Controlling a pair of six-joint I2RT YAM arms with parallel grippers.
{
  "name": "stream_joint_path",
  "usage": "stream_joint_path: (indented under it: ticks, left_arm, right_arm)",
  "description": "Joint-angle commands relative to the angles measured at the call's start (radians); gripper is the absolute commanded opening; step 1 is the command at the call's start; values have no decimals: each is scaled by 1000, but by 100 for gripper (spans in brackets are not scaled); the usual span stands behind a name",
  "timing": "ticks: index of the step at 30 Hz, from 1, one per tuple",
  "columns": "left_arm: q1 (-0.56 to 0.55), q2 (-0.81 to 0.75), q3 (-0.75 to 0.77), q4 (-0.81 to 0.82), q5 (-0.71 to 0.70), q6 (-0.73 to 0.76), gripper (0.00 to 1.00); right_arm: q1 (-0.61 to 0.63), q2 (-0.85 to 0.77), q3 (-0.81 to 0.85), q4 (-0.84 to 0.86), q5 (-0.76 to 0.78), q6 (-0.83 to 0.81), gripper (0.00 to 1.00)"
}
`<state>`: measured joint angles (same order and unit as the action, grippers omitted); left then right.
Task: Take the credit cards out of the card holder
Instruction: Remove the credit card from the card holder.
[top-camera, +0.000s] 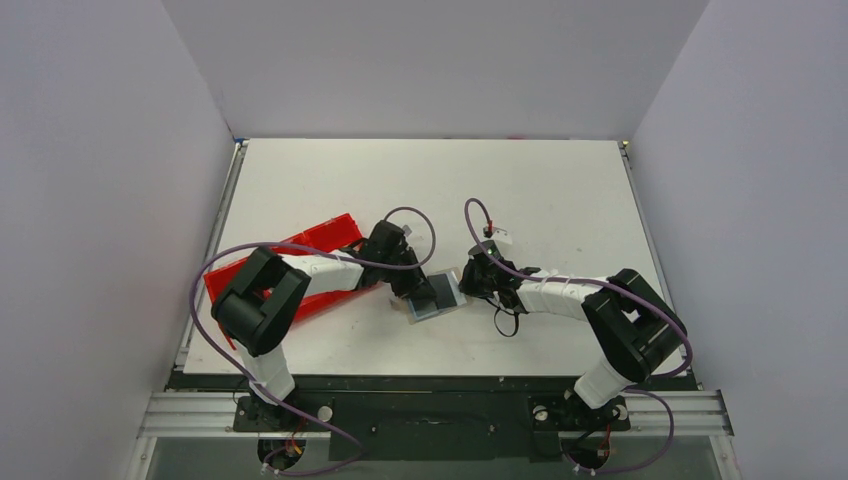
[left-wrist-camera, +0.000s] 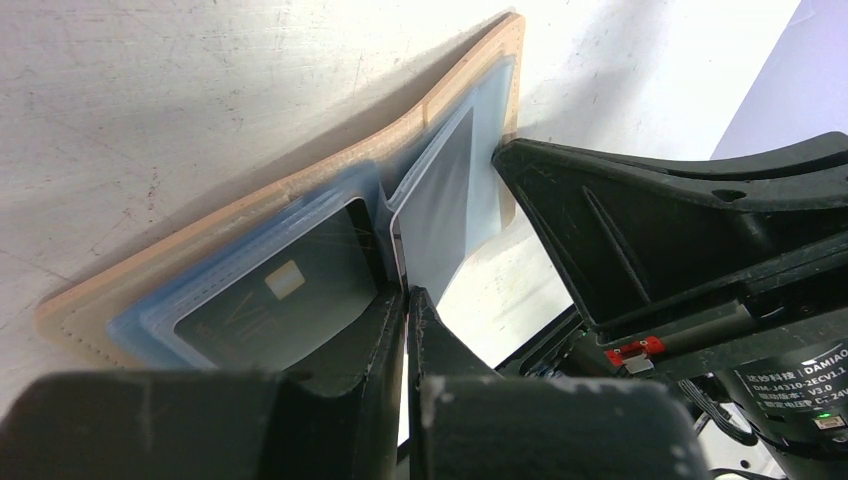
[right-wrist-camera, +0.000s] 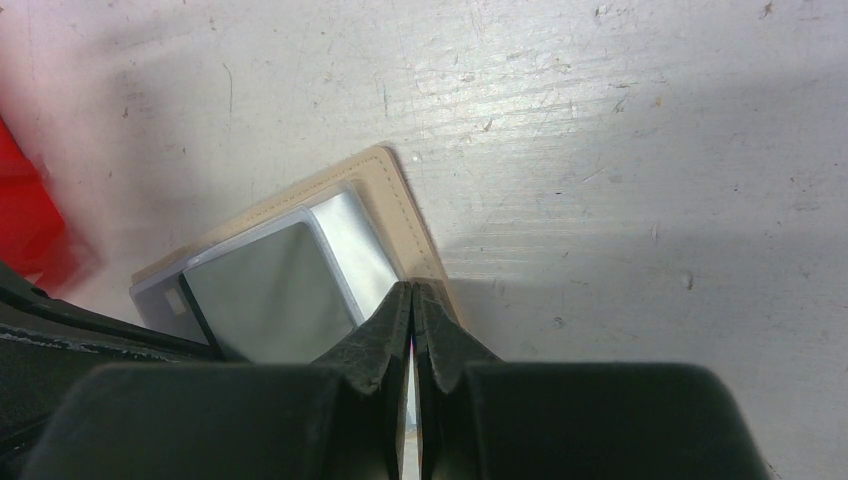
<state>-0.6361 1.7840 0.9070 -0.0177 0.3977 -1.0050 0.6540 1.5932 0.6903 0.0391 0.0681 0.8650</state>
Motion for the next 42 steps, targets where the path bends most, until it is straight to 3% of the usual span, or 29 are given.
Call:
stream_joint_path:
  ticks: [1, 33, 42]
  left_arm:
    - [15, -45, -16, -30, -12, 38, 0]
    - [30, -59, -39, 2, 11, 41, 9]
    - [27, -35, -29, 126, 57, -7, 16]
  right_arm:
    - [-9, 55, -60, -199, 66, -35, 0]
    - [-9, 72, -51, -194, 54, -41, 0]
    - [32, 80, -21, -218, 75, -53, 0]
